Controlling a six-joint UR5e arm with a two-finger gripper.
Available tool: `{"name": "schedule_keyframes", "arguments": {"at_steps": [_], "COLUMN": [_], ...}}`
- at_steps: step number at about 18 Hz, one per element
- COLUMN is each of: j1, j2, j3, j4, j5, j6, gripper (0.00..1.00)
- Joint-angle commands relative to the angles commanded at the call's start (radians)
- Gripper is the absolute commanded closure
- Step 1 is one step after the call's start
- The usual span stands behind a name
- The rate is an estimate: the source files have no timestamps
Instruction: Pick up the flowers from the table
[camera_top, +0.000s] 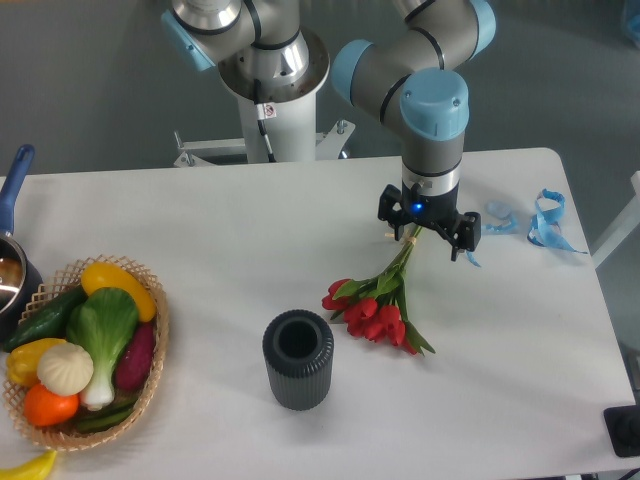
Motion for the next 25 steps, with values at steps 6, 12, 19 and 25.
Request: {"name": "schedule_keyframes", "arguments": {"at_steps": [6, 12, 19, 25], "j1": [-0.006, -0.017, -0.025, -0.028], "j2": [0.0, -0.04, -0.084, -0.097], "j3": [0.0, -0.002, -0.009, -0.031], "j4": [0.0, 0.049, 0.074, 0.109], "j5": [0.0, -0.008, -0.008, -0.009], "j6": [0.0, -0.006, 0.008, 0.06], "gripper": [0.0, 0.0, 0.0, 0.0]}}
